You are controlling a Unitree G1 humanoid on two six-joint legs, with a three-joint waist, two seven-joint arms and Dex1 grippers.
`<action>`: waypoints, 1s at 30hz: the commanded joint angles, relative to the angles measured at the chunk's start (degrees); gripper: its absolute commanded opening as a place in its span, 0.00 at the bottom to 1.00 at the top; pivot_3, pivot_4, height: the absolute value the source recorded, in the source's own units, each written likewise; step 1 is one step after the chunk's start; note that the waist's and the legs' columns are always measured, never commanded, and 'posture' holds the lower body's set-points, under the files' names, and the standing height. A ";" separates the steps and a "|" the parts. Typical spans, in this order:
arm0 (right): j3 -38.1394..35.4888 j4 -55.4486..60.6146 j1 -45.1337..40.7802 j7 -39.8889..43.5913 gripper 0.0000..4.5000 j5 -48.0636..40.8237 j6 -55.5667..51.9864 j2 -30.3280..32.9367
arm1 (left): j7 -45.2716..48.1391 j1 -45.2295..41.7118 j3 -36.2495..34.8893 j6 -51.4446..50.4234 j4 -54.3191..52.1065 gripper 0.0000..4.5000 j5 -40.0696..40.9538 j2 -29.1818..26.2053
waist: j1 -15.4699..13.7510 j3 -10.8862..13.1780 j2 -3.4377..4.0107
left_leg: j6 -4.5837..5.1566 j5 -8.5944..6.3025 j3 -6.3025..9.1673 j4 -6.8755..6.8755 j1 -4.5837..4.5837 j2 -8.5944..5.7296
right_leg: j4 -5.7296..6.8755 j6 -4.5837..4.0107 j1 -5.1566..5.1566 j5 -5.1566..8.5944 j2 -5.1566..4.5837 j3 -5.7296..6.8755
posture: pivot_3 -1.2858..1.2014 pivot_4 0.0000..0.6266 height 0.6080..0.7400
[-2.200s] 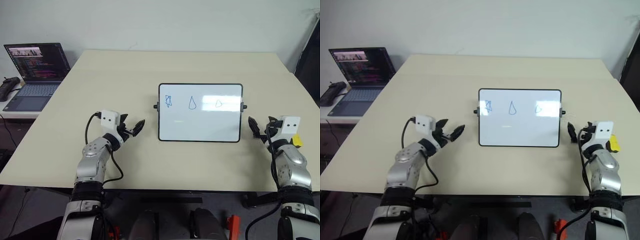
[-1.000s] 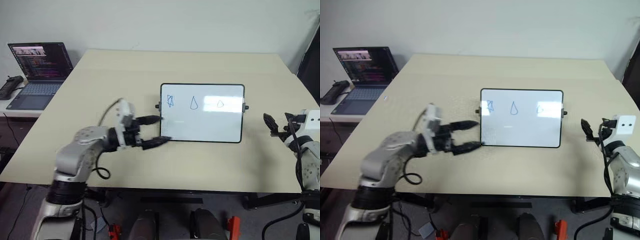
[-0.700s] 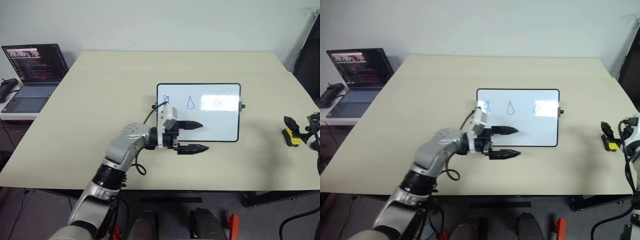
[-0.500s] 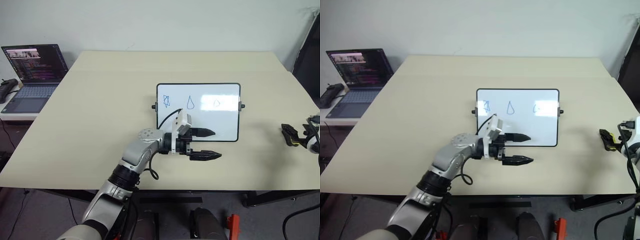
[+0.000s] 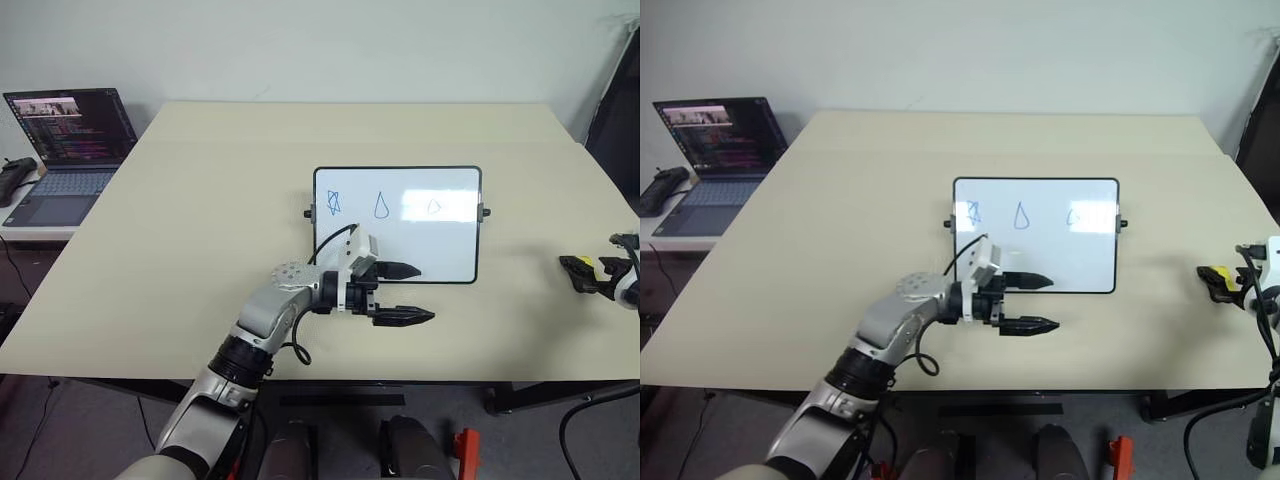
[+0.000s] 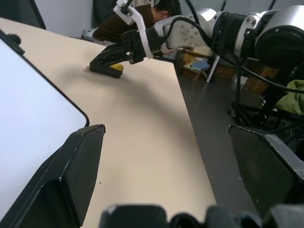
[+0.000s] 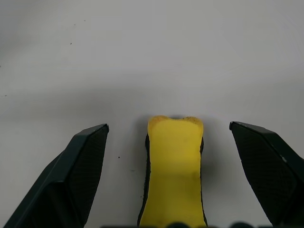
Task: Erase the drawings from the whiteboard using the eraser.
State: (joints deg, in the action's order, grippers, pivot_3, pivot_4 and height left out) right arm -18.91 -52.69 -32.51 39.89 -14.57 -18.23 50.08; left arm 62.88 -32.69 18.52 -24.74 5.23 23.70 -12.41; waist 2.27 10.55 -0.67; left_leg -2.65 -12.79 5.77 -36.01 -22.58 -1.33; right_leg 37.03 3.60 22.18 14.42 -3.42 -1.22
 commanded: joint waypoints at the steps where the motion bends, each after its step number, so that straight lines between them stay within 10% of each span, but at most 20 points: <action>1: -0.67 0.12 -0.26 0.26 0.99 0.20 0.82 1.50 | -0.40 0.11 -0.80 -0.32 -3.02 1.00 0.26 -0.28 | -0.01 0.00 0.00 | 0.00 0.00 0.00 0.00 0.00 0.00 | 0.00 0.00 0.00 0.00 0.00 0.00 | 0.52 0.24 1.00; 15: -0.62 -0.79 0.38 0.95 0.99 -0.17 -1.58 1.19 | -1.77 0.09 -2.08 -2.45 -3.83 1.00 1.29 -0.51 | -0.01 0.00 0.00 | 0.00 0.00 0.00 -0.01 0.00 0.00 | 0.00 0.00 -0.01 0.00 0.00 0.00 | 0.52 0.24 1.00; 26: 0.05 0.01 1.42 1.44 0.25 0.46 -1.44 0.87 | -2.34 0.26 -1.88 -2.84 -4.20 1.00 1.16 -0.68 | 0.00 0.00 0.00 | 0.00 0.00 0.00 -0.01 0.01 0.00 | 0.00 0.00 -0.01 0.00 0.00 0.00 | 0.52 0.24 1.00; 30: 0.10 0.88 2.05 1.49 0.24 0.44 -1.64 0.73 | -2.28 0.14 -1.98 -2.75 -3.91 1.00 1.05 -0.73 | -0.01 0.00 0.00 | 0.00 0.00 0.00 -0.02 0.01 0.00 | 0.00 0.01 -0.02 0.00 0.00 0.01 | 0.52 0.24 1.00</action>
State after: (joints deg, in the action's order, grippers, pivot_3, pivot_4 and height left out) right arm -18.89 -53.37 -30.88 41.16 -14.55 -19.93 50.08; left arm 60.59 -32.18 17.59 -27.96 3.64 24.14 -13.23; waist 2.26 10.55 -0.66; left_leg -2.65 -12.79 5.78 -36.03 -22.56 -1.33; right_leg 37.03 3.60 22.16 14.42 -3.42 -1.21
